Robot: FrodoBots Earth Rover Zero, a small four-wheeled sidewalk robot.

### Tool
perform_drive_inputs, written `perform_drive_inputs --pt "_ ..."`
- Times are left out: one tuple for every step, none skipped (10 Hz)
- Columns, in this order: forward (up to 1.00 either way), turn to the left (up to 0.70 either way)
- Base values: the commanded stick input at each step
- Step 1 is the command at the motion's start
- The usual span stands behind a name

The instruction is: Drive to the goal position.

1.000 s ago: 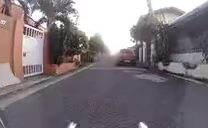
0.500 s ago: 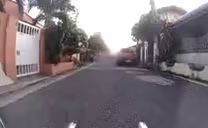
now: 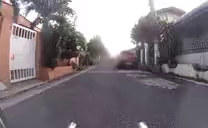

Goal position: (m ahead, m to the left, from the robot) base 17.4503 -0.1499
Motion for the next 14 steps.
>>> perform_drive_inputs --pt "0.7 0.0" --pt "0.7 0.0" --pt "0.7 0.0" --pt "0.7 0.0" --pt "0.7 0.0" --pt "0.7 0.0" --pt "0.7 0.0" --pt "0.7 0.0" --pt "0.7 0.0" --pt "0.7 0.0" --pt "0.7 0.0" --pt "0.7 0.0" --pt "0.7 0.0" --pt "0.7 0.0"
